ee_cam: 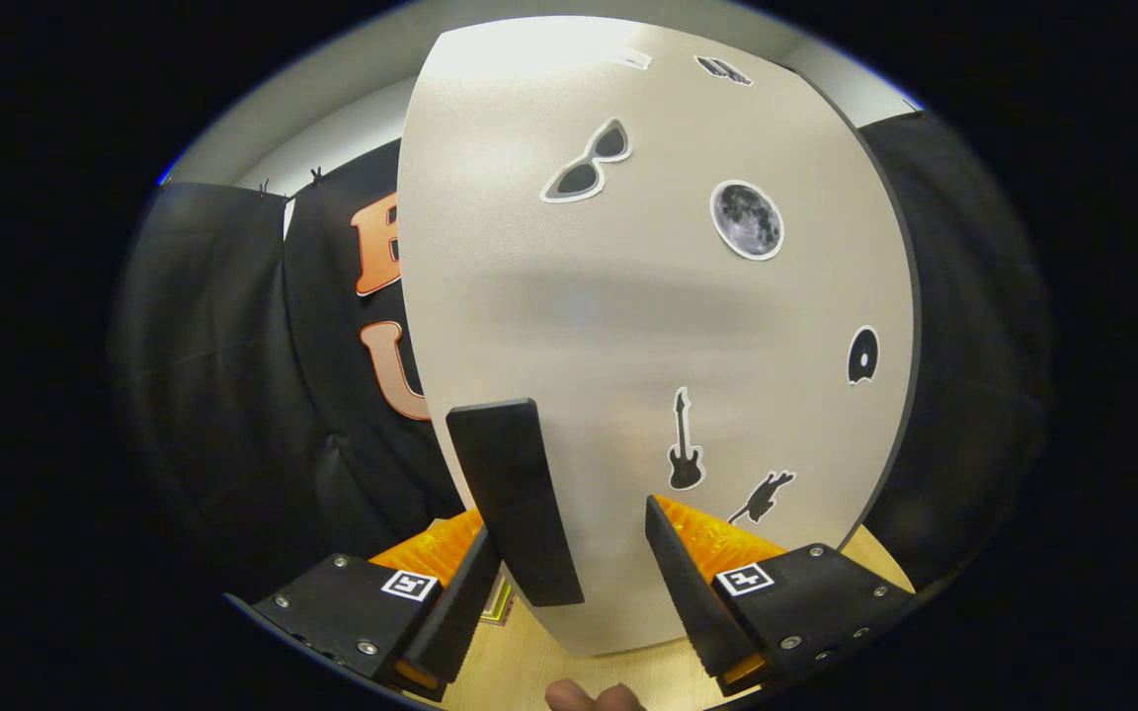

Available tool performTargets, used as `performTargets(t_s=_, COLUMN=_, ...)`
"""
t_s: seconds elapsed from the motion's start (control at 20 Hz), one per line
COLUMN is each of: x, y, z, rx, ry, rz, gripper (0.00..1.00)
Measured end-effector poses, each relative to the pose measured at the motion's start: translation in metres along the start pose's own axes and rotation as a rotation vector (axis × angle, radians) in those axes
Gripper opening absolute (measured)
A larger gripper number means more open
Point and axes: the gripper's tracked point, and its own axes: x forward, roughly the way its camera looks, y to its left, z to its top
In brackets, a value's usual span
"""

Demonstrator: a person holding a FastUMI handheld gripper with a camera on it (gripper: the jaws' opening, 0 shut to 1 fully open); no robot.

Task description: Open the shoe cabinet door, grab the shoes and put them into the shoe cabinet, then close the shoe cabinet door.

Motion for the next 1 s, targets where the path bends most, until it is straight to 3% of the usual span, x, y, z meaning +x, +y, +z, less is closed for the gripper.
performTargets(t_s=0.5, x=0.030, y=0.000, z=0.005, rx=-0.175, ry=-0.049, rz=-0.065, gripper=0.92)
performTargets(t_s=1.0, x=0.030, y=0.003, z=0.004, rx=-0.036, ry=-0.002, rz=-0.018, gripper=0.94)
